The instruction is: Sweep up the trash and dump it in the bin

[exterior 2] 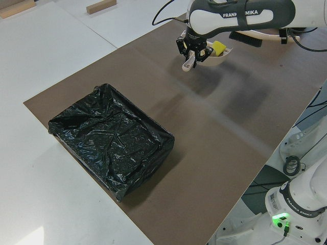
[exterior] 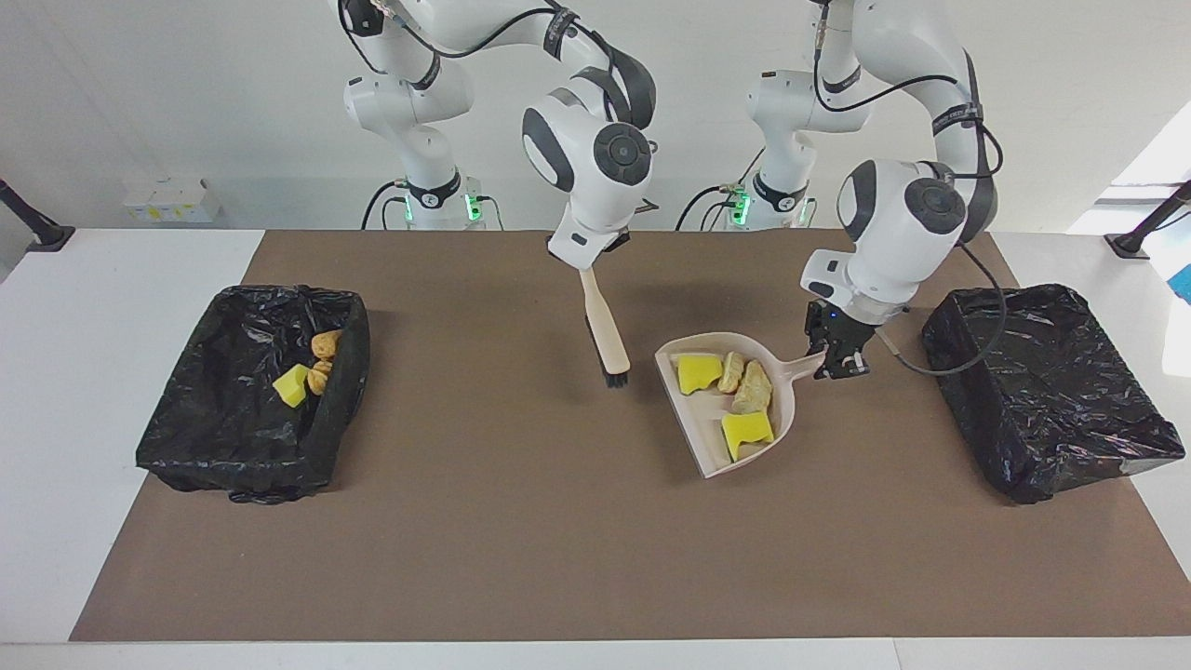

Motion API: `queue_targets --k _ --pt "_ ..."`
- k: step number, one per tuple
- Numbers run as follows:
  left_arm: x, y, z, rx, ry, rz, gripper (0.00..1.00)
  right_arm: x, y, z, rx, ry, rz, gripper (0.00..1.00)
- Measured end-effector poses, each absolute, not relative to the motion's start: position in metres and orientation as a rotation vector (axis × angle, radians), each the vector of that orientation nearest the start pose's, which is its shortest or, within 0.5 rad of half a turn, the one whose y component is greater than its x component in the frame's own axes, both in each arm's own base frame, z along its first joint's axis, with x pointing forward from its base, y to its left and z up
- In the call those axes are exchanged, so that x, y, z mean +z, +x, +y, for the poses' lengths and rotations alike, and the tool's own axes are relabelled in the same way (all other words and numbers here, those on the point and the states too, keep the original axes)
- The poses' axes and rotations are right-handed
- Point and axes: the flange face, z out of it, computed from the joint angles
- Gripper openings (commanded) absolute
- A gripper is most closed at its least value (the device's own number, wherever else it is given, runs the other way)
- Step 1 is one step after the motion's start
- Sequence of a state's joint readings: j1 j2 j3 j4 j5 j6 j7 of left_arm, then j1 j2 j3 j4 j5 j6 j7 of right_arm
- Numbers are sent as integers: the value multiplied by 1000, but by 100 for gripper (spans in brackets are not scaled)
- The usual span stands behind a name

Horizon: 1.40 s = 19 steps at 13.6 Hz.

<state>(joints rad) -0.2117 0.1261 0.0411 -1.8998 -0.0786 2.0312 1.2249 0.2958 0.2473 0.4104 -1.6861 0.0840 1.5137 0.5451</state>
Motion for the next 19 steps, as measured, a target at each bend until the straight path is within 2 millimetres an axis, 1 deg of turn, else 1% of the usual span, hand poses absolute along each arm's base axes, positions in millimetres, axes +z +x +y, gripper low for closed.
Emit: queue_targets --k 1,2,3,4,5,8,9,10,11,12,15,17,18,19 --pt "449 587 -93 -64 -2489 2002 0 440 436 382 687 -3133 -193 0" --pt "464 593 -75 -70 -2499 1988 0 441 421 400 660 -3110 -132 0" --pt "475 598 -57 -77 -2511 1969 0 441 407 415 634 -3095 -83 0" --pt "481 601 -37 -83 -2521 1951 0 441 390 429 618 -3082 -50 0" --pt "483 604 -13 -88 -2518 1949 0 441 369 441 625 -3069 -35 0" --pt "481 606 67 -95 -2491 1974 0 445 312 463 656 -3073 -8 0" --pt "483 605 92 -97 -2480 1988 0 444 293 471 656 -3088 7 0" --pt "486 602 115 -98 -2455 2016 0 439 277 479 653 -3101 13 0" --pt "489 599 139 -101 -2421 2053 0 429 265 482 658 -3114 11 0" --pt "493 593 166 -101 -2395 2081 0 419 259 480 675 -3128 8 0" --pt "509 560 257 -95 -2349 2155 0 390 257 469 677 -3142 49 0" --pt "527 541 312 -103 -2312 2187 0 372 247 461 657 -3128 59 0" --pt "531 536 330 -108 -2289 2196 0 367 241 457 658 -3119 45 0" --pt "534 535 341 -95 -2231 2225 0 364 237 453 653 -3116 18 0"
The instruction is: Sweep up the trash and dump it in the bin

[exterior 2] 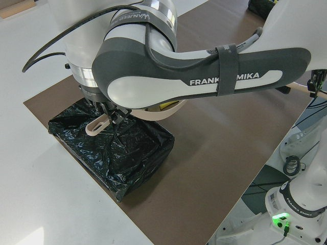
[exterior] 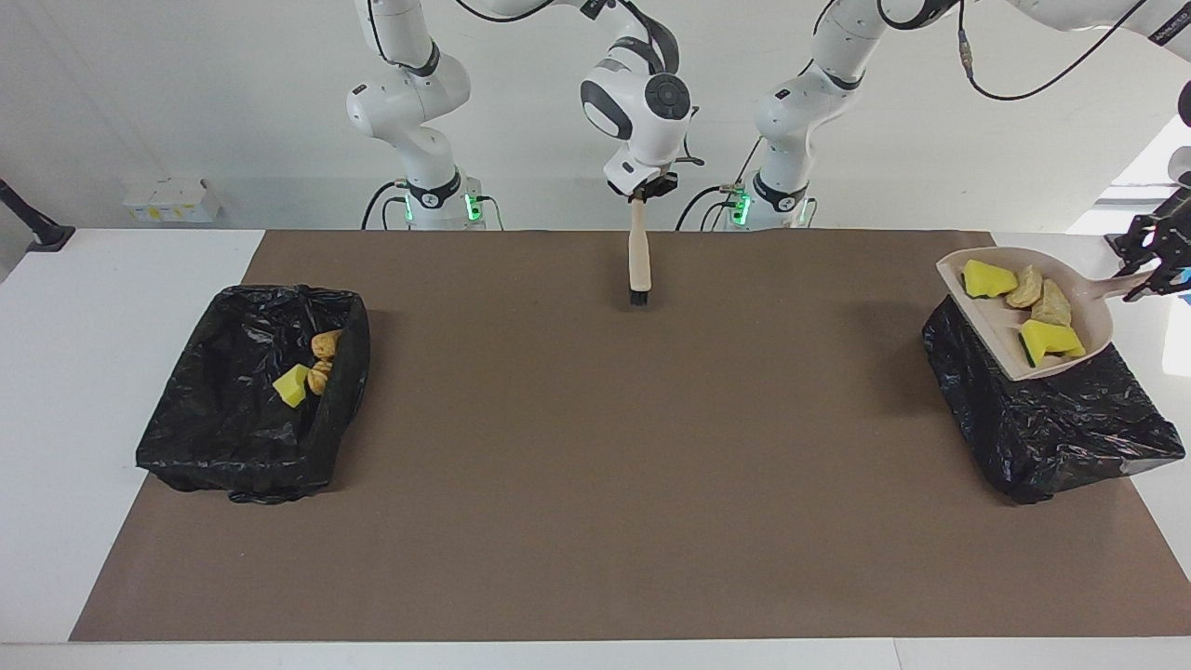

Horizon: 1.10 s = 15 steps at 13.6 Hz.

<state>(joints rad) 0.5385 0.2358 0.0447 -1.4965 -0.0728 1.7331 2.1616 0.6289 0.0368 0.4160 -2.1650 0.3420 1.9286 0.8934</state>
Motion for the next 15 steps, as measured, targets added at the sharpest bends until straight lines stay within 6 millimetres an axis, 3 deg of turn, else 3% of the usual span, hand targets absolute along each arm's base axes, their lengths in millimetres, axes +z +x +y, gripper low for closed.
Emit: queue_targets --k 2,6,10,12,15 --pt "532 542 353 17 -2070 2293 0 361 233 447 650 -3112 -28 0" --pt "508 560 366 199 -1929 2315 0 352 234 443 645 -3084 12 0" --pt "527 582 359 385 -1822 2254 0 347 238 439 640 -3078 39 0" --pt "539 595 346 557 -1744 2177 0 344 237 437 639 -3075 11 0" --pt "547 618 307 727 -1679 2027 0 339 236 434 645 -3073 -22 0"
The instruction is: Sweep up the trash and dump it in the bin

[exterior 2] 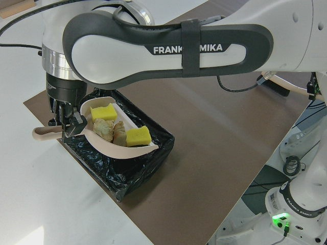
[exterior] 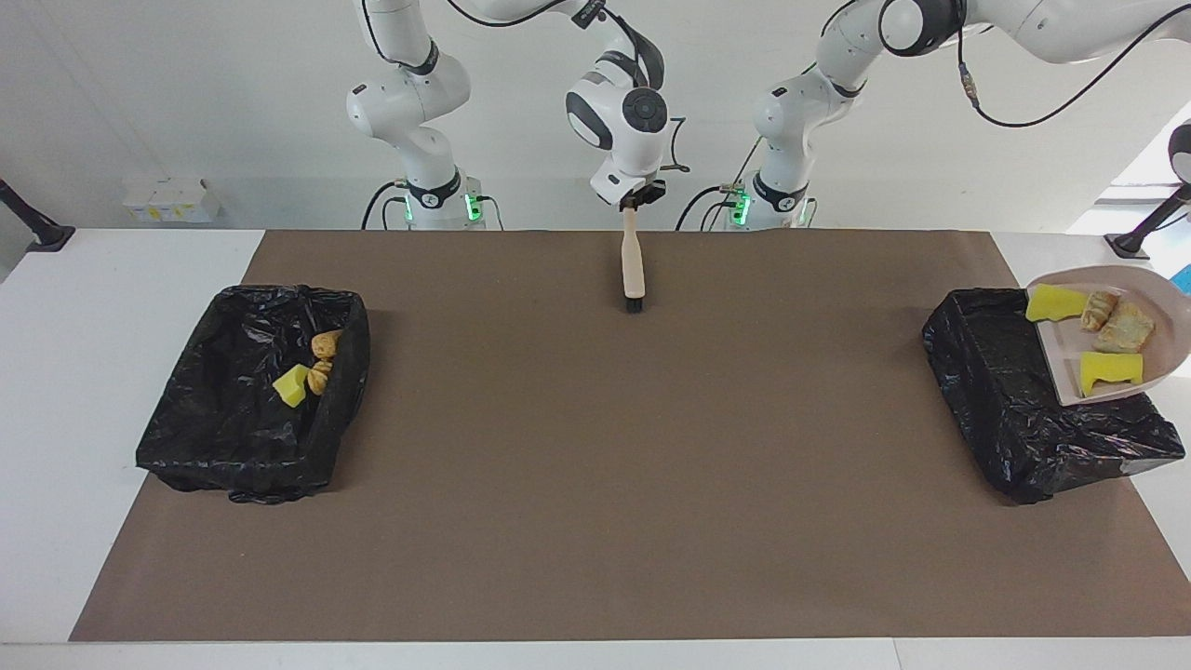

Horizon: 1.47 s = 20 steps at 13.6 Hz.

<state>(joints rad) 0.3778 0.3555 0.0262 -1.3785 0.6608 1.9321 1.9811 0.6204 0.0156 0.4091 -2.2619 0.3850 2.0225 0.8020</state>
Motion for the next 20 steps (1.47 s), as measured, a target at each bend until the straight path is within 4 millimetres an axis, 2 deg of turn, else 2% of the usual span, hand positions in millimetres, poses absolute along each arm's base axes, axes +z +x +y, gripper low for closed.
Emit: queue_targets --k 2,4,5,6,8,10,11,13,15,17,20 --pt "550 625 295 832 -1659 1869 0 339 237 434 645 -3063 -12 0" --pt "552 629 281 926 -1590 1759 0 338 238 434 638 -3052 3 23" --pt "555 627 275 952 -1563 1726 0 337 239 434 643 -3051 9 42" --pt "562 623 270 970 -1539 1701 0 337 241 433 643 -3048 17 54" --pt "591 609 263 967 -1516 1658 0 343 260 430 622 -3025 68 77" --pt "629 590 254 934 -1519 1612 0 356 295 418 593 -2992 161 100" --pt "641 584 245 921 -1527 1605 0 367 311 411 570 -2973 203 100" --pt "644 581 217 864 -1592 1648 0 403 343 387 527 -2943 281 100" --pt "630 583 198 782 -1684 1719 0 452 369 348 502 -2944 311 100" --pt "612 583 190 667 -1803 1795 0 504 389 301 443 -2993 266 100" --pt "590 584 175 530 -1940 1848 0 562 413 231 365 -3011 282 100"
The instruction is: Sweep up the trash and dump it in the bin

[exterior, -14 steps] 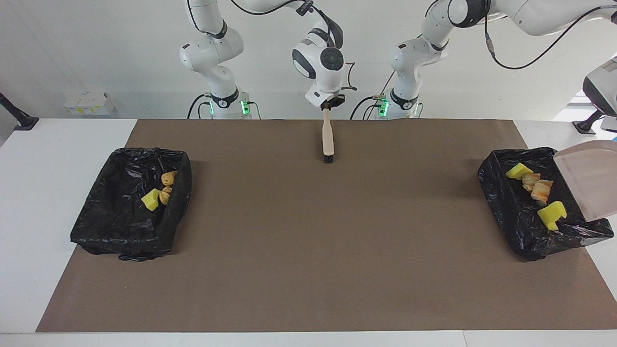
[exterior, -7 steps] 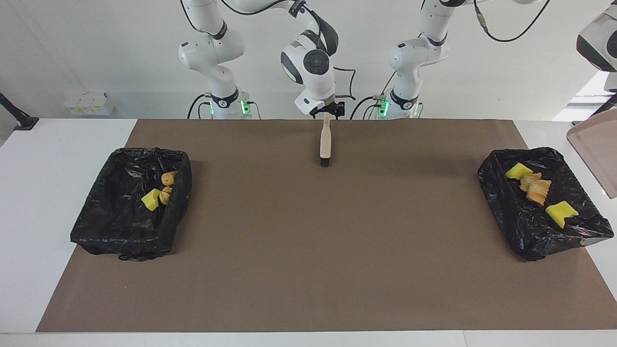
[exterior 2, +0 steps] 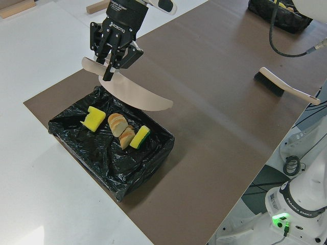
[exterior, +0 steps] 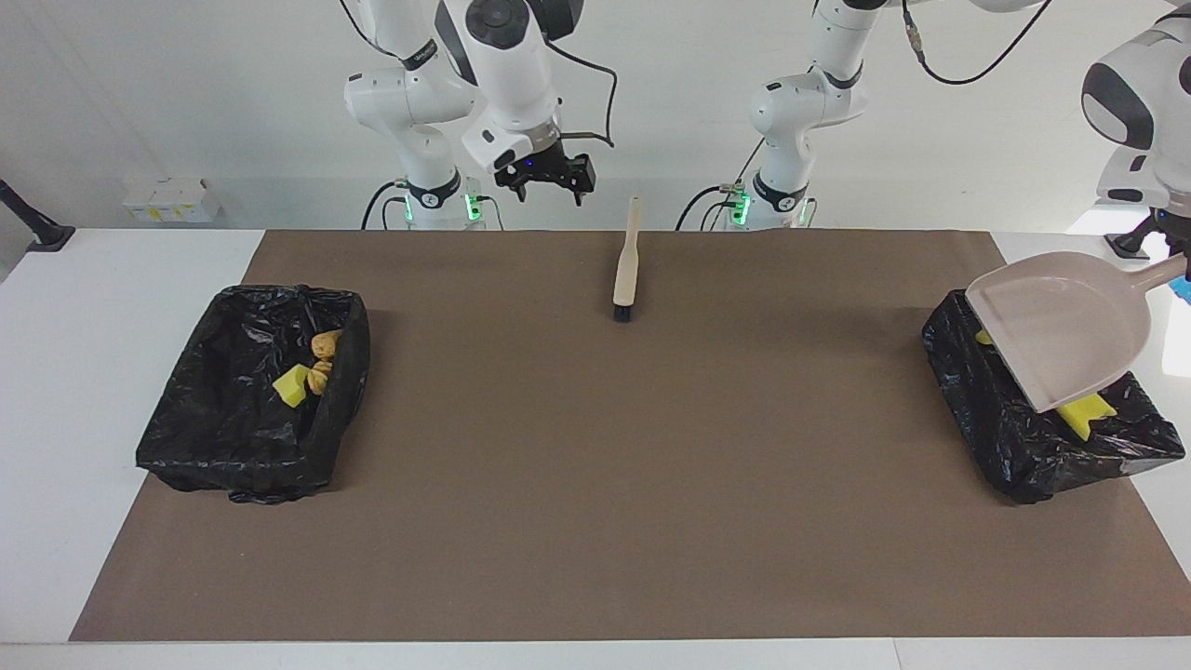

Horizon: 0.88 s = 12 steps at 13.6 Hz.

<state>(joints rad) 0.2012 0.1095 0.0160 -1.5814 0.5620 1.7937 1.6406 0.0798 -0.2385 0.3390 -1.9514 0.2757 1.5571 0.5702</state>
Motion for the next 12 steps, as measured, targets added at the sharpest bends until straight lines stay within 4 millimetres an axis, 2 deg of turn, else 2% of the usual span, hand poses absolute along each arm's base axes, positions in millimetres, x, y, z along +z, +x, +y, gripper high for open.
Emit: queue_targets --k 3,5,8,12 --pt "565 576 159 331 -2269 1683 0 609 445 155 339 -3022 316 100" --pt "545 573 138 295 -2441 1471 0 629 469 126 333 -3054 354 100" --pt "515 575 91 263 -2610 1239 0 629 496 119 329 -3084 358 100" --pt "480 576 41 149 -2856 859 0 630 503 116 314 -3104 359 100"
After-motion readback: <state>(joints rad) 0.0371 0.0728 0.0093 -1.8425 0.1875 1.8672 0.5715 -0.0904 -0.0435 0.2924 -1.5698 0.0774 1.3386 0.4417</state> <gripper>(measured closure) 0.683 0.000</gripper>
